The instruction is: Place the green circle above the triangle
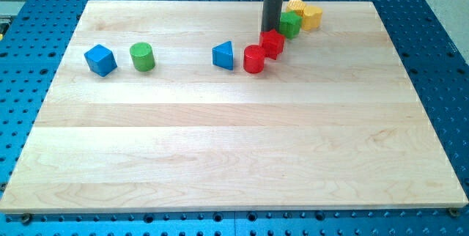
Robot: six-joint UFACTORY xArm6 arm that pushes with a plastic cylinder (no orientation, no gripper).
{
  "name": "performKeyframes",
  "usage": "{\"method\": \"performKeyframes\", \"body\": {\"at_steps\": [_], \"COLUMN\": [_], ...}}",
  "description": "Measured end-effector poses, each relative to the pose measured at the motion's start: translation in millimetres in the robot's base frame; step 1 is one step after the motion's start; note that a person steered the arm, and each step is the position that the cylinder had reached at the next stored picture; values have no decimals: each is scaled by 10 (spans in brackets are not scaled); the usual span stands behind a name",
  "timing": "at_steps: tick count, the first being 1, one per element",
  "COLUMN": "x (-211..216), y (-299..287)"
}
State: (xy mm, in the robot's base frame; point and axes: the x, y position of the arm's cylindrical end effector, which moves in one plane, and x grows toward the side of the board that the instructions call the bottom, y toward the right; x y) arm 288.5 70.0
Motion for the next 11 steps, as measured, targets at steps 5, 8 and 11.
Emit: {"method": "performKeyframes", "body": {"at_steps": [5,8,11], "x": [318,811,272], "y": [-2393,-2455,-973]}}
